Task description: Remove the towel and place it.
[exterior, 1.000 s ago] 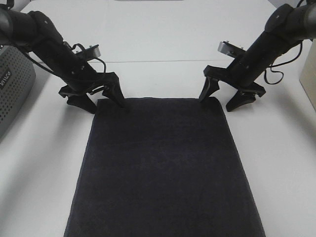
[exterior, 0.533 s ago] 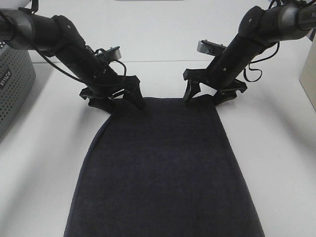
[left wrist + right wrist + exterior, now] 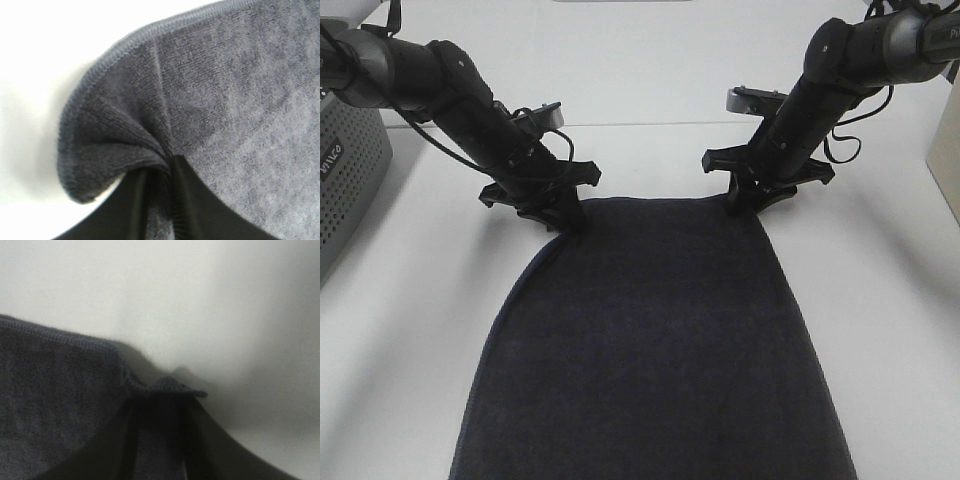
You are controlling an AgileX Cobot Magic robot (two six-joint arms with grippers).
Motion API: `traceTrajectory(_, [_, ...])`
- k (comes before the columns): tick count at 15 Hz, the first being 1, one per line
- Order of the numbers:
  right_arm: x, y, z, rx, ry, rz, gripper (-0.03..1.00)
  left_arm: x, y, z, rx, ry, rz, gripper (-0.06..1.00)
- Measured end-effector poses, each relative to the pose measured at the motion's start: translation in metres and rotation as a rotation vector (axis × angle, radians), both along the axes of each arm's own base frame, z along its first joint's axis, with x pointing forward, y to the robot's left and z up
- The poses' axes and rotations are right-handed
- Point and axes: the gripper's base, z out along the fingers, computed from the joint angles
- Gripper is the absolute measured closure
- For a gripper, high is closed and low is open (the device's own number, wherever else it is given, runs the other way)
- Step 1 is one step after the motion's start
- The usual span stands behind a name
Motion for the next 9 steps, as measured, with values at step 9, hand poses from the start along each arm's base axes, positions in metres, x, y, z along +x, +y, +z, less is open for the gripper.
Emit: traceTrajectory(9, [0.014, -0.002, 0.01, -0.028, -0.122, 0.005, 0.95, 0.013, 0.008, 0.004, 0.11, -0.211, -0.061, 0.93])
